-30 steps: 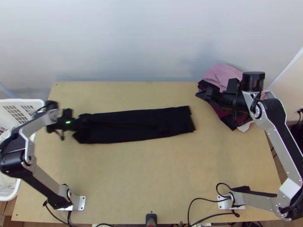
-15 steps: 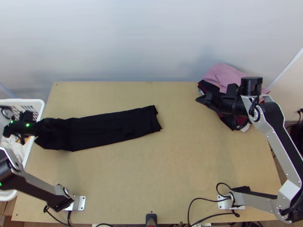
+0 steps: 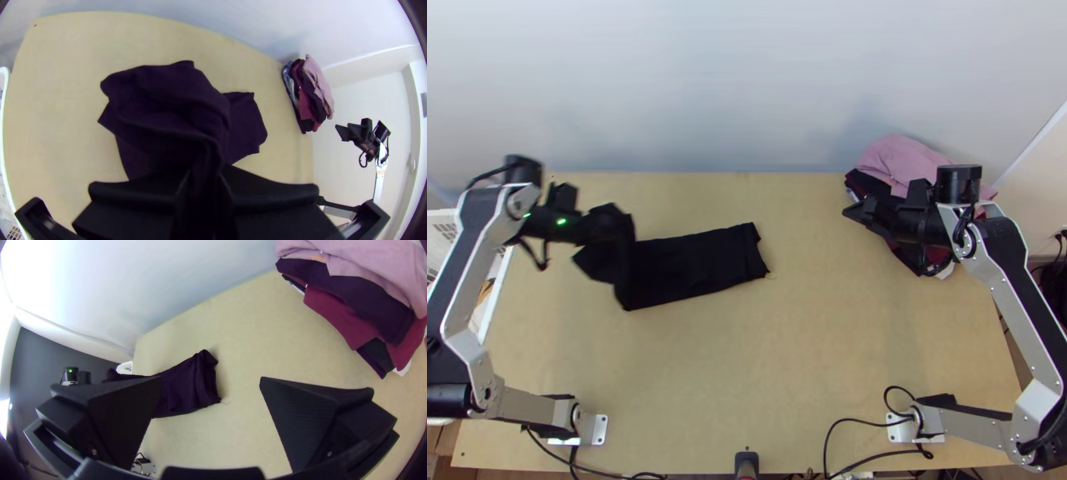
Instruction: Fold the t-shirt
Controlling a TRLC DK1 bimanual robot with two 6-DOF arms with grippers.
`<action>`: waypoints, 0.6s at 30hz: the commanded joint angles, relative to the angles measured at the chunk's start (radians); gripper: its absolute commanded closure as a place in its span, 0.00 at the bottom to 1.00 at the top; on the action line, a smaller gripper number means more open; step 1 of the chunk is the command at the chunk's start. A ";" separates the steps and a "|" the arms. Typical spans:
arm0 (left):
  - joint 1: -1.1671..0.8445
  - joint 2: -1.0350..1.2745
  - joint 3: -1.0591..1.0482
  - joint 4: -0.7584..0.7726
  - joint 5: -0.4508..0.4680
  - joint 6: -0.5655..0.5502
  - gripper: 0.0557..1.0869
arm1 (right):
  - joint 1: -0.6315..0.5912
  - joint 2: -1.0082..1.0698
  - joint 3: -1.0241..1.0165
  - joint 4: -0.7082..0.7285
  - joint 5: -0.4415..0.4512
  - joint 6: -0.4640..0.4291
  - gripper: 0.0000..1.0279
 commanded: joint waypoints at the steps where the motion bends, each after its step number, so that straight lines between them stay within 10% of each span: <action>1: -0.092 0.083 0.068 0.033 -0.034 -0.104 0.96 | -0.006 -0.027 -0.017 0.010 -0.006 0.002 0.04; 18: -0.352 0.416 0.326 0.060 -0.142 -0.245 0.96 | -0.009 -0.047 -0.062 0.019 -0.006 0.010 0.04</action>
